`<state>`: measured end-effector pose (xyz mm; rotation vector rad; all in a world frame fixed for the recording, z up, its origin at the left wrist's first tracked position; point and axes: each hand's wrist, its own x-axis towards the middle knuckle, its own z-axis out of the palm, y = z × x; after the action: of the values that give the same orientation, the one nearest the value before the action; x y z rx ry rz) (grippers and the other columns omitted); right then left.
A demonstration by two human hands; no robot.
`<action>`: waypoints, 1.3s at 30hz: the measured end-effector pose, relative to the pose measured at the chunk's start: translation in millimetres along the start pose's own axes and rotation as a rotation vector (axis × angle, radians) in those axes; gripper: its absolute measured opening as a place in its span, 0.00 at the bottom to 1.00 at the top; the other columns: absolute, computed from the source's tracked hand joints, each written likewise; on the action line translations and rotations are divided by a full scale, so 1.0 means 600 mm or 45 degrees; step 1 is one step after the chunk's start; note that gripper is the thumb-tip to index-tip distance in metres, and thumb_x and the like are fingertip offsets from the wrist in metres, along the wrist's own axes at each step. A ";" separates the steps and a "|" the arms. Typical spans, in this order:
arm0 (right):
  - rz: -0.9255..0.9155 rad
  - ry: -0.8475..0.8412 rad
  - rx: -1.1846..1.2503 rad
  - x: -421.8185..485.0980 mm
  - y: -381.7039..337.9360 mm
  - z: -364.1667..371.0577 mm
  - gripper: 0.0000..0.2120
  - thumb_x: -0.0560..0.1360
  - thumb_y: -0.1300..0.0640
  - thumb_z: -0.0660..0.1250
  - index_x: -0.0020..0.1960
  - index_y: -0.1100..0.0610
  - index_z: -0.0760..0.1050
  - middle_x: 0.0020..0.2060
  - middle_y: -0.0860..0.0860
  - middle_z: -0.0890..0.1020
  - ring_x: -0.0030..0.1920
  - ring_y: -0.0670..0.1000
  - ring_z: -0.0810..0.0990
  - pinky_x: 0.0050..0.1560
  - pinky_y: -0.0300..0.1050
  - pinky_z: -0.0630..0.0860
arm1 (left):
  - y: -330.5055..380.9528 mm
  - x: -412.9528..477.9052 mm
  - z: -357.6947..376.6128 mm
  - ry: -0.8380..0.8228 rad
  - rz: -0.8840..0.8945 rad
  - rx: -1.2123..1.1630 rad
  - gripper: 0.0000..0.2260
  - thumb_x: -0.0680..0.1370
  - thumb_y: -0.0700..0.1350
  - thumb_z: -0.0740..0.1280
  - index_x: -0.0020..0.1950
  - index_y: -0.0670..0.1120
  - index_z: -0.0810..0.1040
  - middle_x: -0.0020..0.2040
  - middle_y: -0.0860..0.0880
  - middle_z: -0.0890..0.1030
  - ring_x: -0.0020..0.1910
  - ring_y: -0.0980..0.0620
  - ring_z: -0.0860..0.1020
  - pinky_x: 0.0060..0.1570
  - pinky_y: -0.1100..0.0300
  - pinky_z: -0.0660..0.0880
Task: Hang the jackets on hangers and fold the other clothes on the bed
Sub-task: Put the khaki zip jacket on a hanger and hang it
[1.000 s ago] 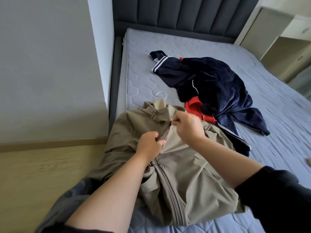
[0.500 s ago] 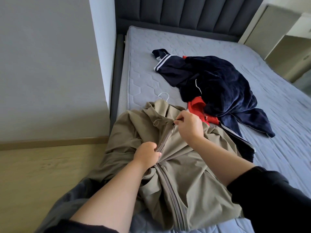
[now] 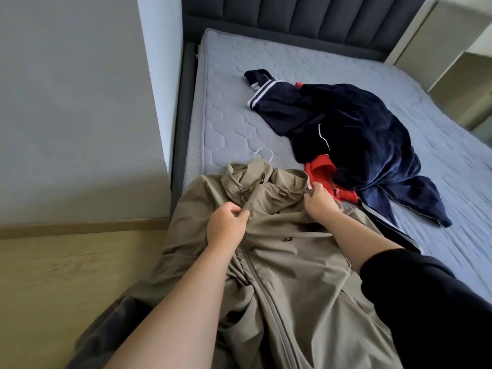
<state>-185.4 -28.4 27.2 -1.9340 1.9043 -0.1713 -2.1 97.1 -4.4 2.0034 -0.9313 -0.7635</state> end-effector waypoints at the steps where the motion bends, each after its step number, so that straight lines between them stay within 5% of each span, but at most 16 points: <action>1: 0.009 -0.042 -0.050 0.006 0.003 0.006 0.24 0.80 0.53 0.57 0.73 0.60 0.60 0.68 0.60 0.70 0.68 0.62 0.68 0.65 0.53 0.64 | -0.001 0.002 0.003 -0.013 -0.013 -0.022 0.08 0.75 0.49 0.68 0.50 0.46 0.79 0.44 0.50 0.80 0.48 0.48 0.78 0.45 0.59 0.71; 10: -0.070 -0.145 -0.274 0.034 -0.029 0.022 0.11 0.71 0.58 0.62 0.53 0.59 0.69 0.56 0.58 0.76 0.61 0.61 0.72 0.64 0.56 0.68 | -0.004 0.010 0.016 -0.178 -0.033 -0.076 0.03 0.76 0.45 0.69 0.44 0.48 0.76 0.33 0.56 0.75 0.39 0.52 0.75 0.38 0.62 0.65; 13: -0.096 -0.124 -0.149 0.034 -0.039 0.019 0.12 0.73 0.60 0.61 0.54 0.64 0.74 0.53 0.60 0.78 0.56 0.61 0.75 0.51 0.47 0.71 | 0.002 0.007 0.014 -0.239 -0.012 -0.070 0.04 0.76 0.46 0.69 0.44 0.48 0.76 0.33 0.55 0.75 0.40 0.52 0.75 0.40 0.62 0.66; 16: -0.179 -0.054 -0.031 0.022 -0.050 0.000 0.05 0.72 0.65 0.60 0.38 0.61 0.73 0.44 0.61 0.79 0.48 0.60 0.77 0.43 0.43 0.67 | 0.014 -0.009 0.009 -0.321 0.044 -0.015 0.05 0.76 0.47 0.68 0.43 0.46 0.76 0.34 0.54 0.75 0.40 0.52 0.74 0.40 0.61 0.66; 18: -0.217 -0.013 0.044 0.006 -0.060 -0.022 0.11 0.70 0.68 0.60 0.30 0.58 0.68 0.35 0.56 0.76 0.42 0.57 0.74 0.40 0.43 0.66 | 0.023 -0.023 0.002 -0.337 0.091 0.013 0.06 0.76 0.47 0.67 0.42 0.45 0.75 0.35 0.52 0.75 0.41 0.50 0.74 0.40 0.60 0.66; 22: -0.377 0.108 0.157 -0.041 -0.092 -0.077 0.07 0.68 0.68 0.59 0.35 0.63 0.74 0.33 0.58 0.78 0.40 0.60 0.76 0.38 0.47 0.69 | 0.050 -0.056 -0.028 -0.313 0.162 0.026 0.07 0.78 0.46 0.65 0.42 0.44 0.74 0.35 0.51 0.75 0.40 0.49 0.74 0.38 0.59 0.66; 27: -0.463 0.250 0.245 -0.113 -0.167 -0.154 0.13 0.70 0.59 0.64 0.28 0.57 0.67 0.27 0.52 0.72 0.35 0.57 0.74 0.33 0.44 0.65 | 0.091 -0.080 -0.096 -0.196 0.266 0.148 0.10 0.76 0.46 0.66 0.40 0.41 0.74 0.43 0.49 0.75 0.44 0.49 0.74 0.42 0.59 0.66; 32: -0.694 0.262 0.456 -0.196 -0.278 -0.234 0.17 0.70 0.57 0.65 0.26 0.56 0.62 0.24 0.51 0.64 0.30 0.51 0.64 0.31 0.45 0.60 | 0.159 -0.104 -0.195 0.059 0.346 0.275 0.11 0.78 0.47 0.65 0.57 0.42 0.77 0.61 0.47 0.72 0.59 0.47 0.73 0.59 0.60 0.67; 39: -0.987 0.362 0.784 -0.321 -0.467 -0.333 0.09 0.71 0.62 0.62 0.35 0.65 0.74 0.28 0.58 0.72 0.32 0.54 0.70 0.35 0.45 0.69 | 0.199 -0.153 -0.391 0.533 0.166 0.384 0.11 0.80 0.47 0.62 0.58 0.43 0.76 0.62 0.44 0.74 0.61 0.43 0.73 0.60 0.53 0.70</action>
<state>-10.8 111.9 351.8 -2.1250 0.9381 -1.1512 84.9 214.3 233.4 2.2162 -0.9518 -0.1214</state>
